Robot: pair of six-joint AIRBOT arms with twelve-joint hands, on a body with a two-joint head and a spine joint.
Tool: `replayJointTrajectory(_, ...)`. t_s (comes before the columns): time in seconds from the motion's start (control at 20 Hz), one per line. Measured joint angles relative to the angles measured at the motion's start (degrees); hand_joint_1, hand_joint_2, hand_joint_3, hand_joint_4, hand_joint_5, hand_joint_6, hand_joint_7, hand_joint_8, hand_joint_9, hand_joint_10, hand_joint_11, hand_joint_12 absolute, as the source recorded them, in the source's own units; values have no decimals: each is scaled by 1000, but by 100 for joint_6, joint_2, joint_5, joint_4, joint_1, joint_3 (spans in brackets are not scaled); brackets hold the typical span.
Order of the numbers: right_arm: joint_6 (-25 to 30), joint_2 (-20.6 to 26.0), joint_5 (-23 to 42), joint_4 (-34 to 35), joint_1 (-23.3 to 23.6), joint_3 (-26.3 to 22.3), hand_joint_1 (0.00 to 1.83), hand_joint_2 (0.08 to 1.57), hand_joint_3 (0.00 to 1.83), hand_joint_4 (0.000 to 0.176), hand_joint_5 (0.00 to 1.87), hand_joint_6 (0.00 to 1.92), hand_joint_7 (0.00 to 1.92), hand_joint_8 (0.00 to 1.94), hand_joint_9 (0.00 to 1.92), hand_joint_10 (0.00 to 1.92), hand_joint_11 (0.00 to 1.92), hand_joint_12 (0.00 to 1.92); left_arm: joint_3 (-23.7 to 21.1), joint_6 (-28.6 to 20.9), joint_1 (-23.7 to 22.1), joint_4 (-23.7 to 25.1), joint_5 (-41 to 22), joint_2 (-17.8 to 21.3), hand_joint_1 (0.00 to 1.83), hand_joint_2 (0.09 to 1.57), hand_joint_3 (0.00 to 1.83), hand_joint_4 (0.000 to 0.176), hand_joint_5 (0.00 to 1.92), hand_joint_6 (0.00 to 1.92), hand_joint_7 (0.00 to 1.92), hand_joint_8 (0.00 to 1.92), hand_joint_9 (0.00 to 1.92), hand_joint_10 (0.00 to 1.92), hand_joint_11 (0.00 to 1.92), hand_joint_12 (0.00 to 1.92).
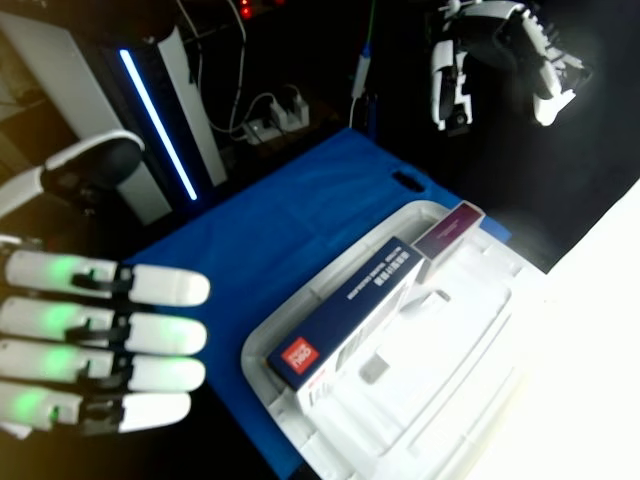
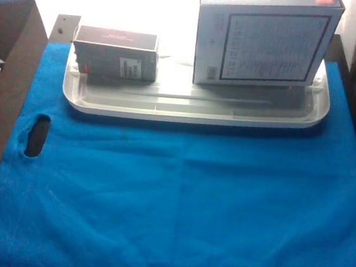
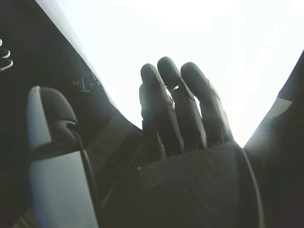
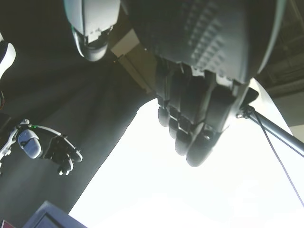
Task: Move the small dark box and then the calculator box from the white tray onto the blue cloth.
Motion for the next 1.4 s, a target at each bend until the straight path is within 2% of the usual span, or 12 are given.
replayJointTrajectory(0.1,0,0,-2,-2,0,0,524,841,3,0,267,0,260,0,289,0,321,96,37,-87,0,20,59,0,508,983,0,4,247,5,259,8,295,9,38,647)
replayJointTrajectory(0.2,2,-39,0,22,44,15,520,843,3,0,254,0,241,0,272,0,311,80,334,-678,7,284,175,-52,522,985,1,0,248,0,290,0,300,1,97,512)
replayJointTrajectory(0.35,2,-42,-7,0,48,17,489,849,4,0,261,2,234,0,271,0,310,64,525,-855,4,479,542,-87,696,886,0,0,212,0,241,0,320,1,173,433)
replayJointTrajectory(0.5,2,-46,-4,-2,48,22,489,866,8,0,259,1,218,0,257,0,282,45,874,-1325,-334,1449,1495,-111,753,873,1,0,189,0,177,0,287,0,251,248)
replayJointTrajectory(0.65,2,-48,-4,4,48,37,505,854,0,0,254,2,214,4,254,3,268,34,1117,-1526,-667,2090,2315,-111,872,826,0,0,273,9,294,13,295,5,297,239)
replayJointTrajectory(0.75,2,-70,7,37,48,39,512,839,0,0,253,1,205,0,254,2,280,36,1211,-1534,-863,2509,2889,-136,808,859,14,0,183,0,343,18,345,19,271,222)
replayJointTrajectory(0.9,0,-101,-7,-15,48,39,506,834,0,0,248,0,215,7,255,2,284,34,1547,-2044,-1213,3453,3707,-354,808,844,0,0,152,2,338,9,357,16,262,217)
replayJointTrajectory(1.0,2,-116,0,-13,48,42,485,838,0,0,250,1,263,18,280,9,289,31,1582,-2159,-1366,4030,4092,-391,843,806,0,0,178,0,410,1,412,12,311,254)
replayJointTrajectory(1.05,2,-116,-17,15,48,42,495,840,0,0,251,1,254,11,273,5,279,25,1582,-2168,-1414,4253,4315,-435,861,816,0,0,229,6,416,1,448,3,314,374)
replayJointTrajectory(1.15,4,-125,-13,2,48,63,512,835,0,0,246,0,292,20,298,13,280,23,1582,-2258,-1423,4621,4535,-498,846,867,0,0,215,0,438,0,570,5,306,793)
replayJointTrajectory(1.25,2,-129,-22,-4,48,63,491,843,1,0,233,0,310,18,311,12,295,26,1646,-2575,-1423,5040,4690,-573,837,857,0,0,185,0,486,1,664,14,335,1005)
replayJointTrajectory(1.4,2,-129,-24,-7,48,63,507,843,0,0,247,5,305,10,280,1,255,6,1720,-2750,-1423,5425,4848,-654,830,846,0,0,190,6,482,0,637,1,283,1005)
